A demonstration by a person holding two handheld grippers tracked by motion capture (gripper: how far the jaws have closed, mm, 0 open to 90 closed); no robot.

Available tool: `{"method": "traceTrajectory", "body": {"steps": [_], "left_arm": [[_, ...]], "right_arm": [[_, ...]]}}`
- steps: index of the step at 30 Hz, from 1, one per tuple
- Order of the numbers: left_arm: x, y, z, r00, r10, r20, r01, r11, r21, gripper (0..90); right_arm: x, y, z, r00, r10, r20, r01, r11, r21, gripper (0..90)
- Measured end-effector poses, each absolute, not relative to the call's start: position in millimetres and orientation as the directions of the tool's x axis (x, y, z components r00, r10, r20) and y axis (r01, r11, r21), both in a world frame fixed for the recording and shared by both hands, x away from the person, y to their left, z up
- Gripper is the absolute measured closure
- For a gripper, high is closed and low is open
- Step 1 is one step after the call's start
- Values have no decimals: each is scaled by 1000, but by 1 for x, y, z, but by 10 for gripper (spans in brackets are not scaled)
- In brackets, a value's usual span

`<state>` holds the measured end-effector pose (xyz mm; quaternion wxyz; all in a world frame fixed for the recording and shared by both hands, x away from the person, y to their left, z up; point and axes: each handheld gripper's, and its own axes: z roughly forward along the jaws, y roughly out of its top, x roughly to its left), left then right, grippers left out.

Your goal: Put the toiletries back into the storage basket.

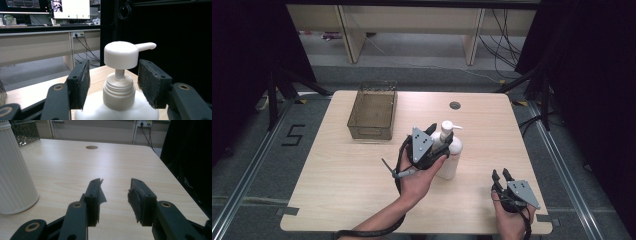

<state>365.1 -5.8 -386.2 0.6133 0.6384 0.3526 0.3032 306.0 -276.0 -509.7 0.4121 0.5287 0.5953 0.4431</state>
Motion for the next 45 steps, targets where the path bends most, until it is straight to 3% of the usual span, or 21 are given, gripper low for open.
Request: {"method": "traceTrajectory", "body": {"steps": [26,36,40,45], "left_arm": [[373,-20,-380,559,829,-23,72,-22,997,582],[372,-16,-379,577,816,-33,84,-19,996,592],[371,-12,-377,581,813,-41,87,-12,996,593],[369,-5,-369,587,809,-4,42,-26,999,593]], "right_arm": [[305,-277,-509,-87,996,-19,284,43,958,603],[305,-278,-510,-90,996,-29,275,53,960,600],[304,-275,-510,-77,997,16,295,8,956,601],[305,-277,-510,-86,996,-15,284,39,958,599]]}}
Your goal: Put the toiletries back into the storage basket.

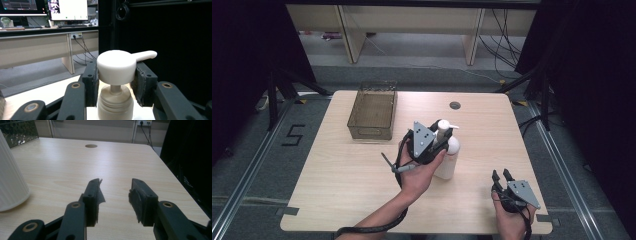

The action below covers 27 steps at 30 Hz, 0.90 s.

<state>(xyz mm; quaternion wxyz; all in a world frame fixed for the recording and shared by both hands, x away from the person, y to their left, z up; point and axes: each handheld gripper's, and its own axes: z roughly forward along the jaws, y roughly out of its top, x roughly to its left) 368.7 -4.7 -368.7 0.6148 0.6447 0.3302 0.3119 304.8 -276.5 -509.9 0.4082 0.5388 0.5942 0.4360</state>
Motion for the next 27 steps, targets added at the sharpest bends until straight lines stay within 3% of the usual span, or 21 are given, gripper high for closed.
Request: {"method": "traceTrajectory", "body": {"steps": [11,27], "left_arm": [[362,24,-353,554,832,19,15,-33,999,594],[361,66,-352,459,888,-18,47,-4,999,594]], "right_arm": [[305,-276,-510,-95,995,-16,288,43,957,595],[305,-275,-510,-95,995,-20,289,47,956,589]]}}
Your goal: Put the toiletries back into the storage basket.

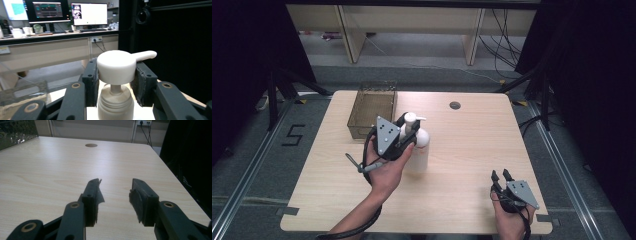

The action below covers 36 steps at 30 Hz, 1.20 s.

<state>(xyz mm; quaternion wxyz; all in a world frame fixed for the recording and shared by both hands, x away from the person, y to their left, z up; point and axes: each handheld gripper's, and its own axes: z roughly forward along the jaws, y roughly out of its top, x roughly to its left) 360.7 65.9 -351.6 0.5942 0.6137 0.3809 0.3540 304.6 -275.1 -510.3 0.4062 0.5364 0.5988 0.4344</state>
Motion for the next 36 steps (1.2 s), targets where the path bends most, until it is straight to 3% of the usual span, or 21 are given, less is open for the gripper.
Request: {"method": "traceTrajectory", "body": {"steps": [36], "left_arm": [[388,151,-342,238,971,-8,63,-7,998,594]], "right_arm": [[304,-272,-511,-89,995,-37,296,62,953,578]]}}
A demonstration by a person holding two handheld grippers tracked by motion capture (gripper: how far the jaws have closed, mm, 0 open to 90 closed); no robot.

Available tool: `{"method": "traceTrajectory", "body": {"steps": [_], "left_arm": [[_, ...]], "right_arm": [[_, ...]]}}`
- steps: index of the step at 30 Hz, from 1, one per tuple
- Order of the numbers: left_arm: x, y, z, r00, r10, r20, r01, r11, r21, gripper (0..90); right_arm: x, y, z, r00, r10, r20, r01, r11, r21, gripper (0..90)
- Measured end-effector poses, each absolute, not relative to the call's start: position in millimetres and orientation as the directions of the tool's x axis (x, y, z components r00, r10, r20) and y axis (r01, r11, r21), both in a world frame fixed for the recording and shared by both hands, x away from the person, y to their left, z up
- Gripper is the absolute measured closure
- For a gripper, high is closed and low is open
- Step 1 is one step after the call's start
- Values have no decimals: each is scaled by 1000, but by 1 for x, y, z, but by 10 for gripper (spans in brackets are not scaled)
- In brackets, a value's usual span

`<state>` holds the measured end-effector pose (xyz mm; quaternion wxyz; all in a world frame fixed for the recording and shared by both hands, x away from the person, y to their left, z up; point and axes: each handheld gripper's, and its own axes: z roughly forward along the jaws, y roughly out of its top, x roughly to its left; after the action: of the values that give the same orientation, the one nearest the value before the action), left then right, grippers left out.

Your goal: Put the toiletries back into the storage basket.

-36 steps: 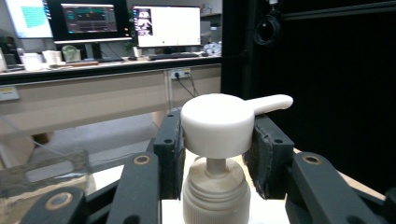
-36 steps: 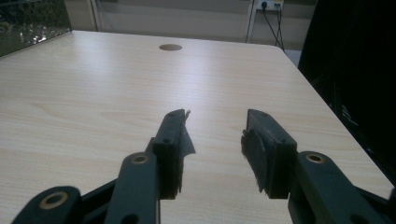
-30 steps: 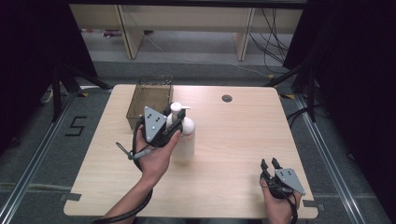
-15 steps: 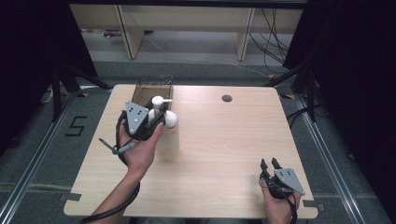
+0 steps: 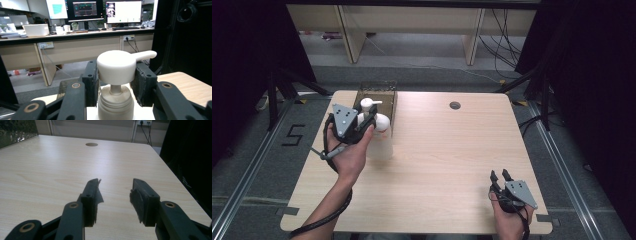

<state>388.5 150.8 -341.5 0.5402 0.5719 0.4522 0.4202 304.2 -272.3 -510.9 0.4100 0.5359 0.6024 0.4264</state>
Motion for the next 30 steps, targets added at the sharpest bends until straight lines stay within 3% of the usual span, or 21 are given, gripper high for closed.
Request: {"method": "traceTrajectory", "body": {"steps": [30], "left_arm": [[408,175,-329,154,988,3,60,-13,998,594]], "right_arm": [[306,-271,-513,-100,994,-34,297,62,953,569]]}}
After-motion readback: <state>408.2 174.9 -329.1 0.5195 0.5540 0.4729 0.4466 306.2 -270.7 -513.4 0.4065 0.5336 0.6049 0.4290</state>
